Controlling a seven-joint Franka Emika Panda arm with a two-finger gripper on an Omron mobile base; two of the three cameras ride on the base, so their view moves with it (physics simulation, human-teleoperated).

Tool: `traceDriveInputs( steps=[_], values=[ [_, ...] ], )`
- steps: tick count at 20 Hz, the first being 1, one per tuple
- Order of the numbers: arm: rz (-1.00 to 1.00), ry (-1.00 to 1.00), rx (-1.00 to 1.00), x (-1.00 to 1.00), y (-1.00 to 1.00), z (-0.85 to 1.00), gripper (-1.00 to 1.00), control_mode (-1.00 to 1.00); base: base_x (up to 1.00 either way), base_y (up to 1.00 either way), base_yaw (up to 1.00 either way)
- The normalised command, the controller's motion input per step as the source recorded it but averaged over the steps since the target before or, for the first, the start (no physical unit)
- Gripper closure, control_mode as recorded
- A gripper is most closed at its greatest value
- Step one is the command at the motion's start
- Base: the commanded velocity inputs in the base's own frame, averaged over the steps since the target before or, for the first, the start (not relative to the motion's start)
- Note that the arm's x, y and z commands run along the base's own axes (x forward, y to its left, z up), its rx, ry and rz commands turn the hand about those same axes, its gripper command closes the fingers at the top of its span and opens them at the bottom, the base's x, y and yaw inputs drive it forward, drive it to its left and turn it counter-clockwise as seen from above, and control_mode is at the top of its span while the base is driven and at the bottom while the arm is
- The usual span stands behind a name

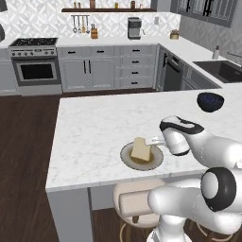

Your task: Start the toaster. Once the lever pops up, take the bread to the plate on the dining counter.

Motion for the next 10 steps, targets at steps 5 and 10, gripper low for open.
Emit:
traceDriveInputs(
  steps=[5,10],
  values=[
    [-0.02,0.0,-0.01,-0.21,-0.02,-0.07,-1.0,-1.0,0.0,0.0,0.0],
    [-0.08,0.0,-0.07,-0.15,-0.25,0.06,-1.0,-1.0,0.0,0.0,0.0]
  ],
)
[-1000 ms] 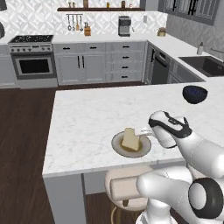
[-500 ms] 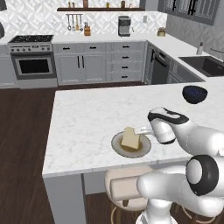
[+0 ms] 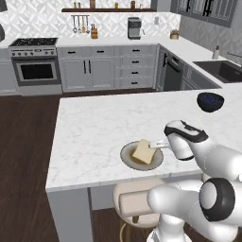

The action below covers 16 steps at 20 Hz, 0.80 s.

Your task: Start the toaster. Once the lever pops up, take the bread to the plate on the dining counter.

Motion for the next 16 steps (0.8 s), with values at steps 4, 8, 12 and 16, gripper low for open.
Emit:
traceDriveInputs(
  steps=[4,8,12,16],
  values=[
    [-0.06,0.06,-0.08,0.0,-0.41,0.17,-1.0,-1.0,0.0,0.0,0.0],
    [-0.05,0.11,-0.12,0.0,-0.48,0.14,-1.0,-1.0,0.0,0.0,0.0],
    [-0.06,0.08,-0.15,0.0,-0.49,0.22,-1.0,-1.0,0.0,0.0,0.0],
    [-0.06,0.04,-0.15,-0.29,-0.37,0.56,-1.0,-1.0,0.0,0.0,0.0]
  ],
)
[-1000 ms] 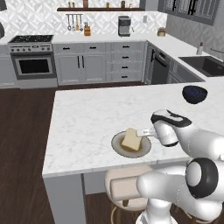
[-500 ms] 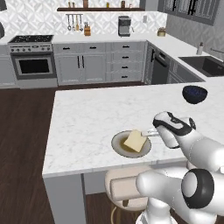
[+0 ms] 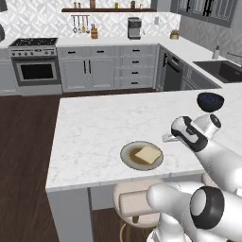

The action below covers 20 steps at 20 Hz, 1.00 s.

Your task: Start the toaster. Once the lever pops up, take the bread to the plate on the dining counter.

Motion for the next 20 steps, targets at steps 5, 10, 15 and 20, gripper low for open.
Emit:
traceDriveInputs(
  steps=[5,10,15,20],
  values=[
    [-0.04,0.03,-0.12,-0.82,-0.02,1.0,-1.0,-1.0,0.0,0.0,0.0],
    [-0.07,0.21,-0.09,-0.88,0.0,0.91,-1.0,-1.0,0.0,0.0,0.0],
    [-0.11,0.38,-0.02,-0.87,0.0,0.39,-1.0,-1.0,0.0,0.0,0.0],
    [-0.1,0.24,0.0,-1.0,0.0,0.0,-1.0,-1.0,0.0,0.0,0.0]
  ],
)
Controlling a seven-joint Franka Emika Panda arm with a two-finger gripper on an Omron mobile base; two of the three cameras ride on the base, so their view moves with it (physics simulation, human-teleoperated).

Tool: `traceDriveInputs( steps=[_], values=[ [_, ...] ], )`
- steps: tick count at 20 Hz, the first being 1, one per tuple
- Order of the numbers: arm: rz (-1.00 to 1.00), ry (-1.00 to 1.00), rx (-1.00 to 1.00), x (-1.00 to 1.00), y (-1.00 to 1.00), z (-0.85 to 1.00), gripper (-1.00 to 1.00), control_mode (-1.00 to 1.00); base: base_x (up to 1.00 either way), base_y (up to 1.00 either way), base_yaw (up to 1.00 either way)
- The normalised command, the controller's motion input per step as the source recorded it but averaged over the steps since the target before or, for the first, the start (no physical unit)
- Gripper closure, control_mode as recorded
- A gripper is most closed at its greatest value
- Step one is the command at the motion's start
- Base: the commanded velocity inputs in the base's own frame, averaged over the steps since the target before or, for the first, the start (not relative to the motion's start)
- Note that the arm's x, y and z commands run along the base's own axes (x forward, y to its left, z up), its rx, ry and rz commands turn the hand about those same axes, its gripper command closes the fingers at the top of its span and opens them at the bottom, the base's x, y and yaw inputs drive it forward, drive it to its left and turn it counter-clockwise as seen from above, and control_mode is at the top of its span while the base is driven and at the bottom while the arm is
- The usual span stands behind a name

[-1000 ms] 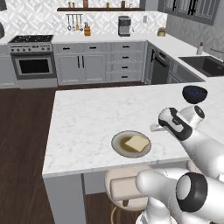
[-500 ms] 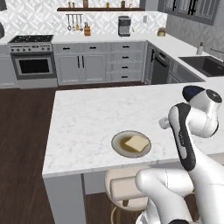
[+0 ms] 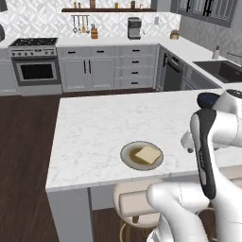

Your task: Start the toaster. Once the lever pops up, take the bread to the plate on the dining counter.

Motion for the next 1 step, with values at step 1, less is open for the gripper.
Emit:
traceDriveInputs(
  steps=[1],
  values=[
    [-0.09,0.14,-0.01,-1.0,-0.01,0.0,-1.0,-1.0,0.0,0.0,0.0]
  ],
)
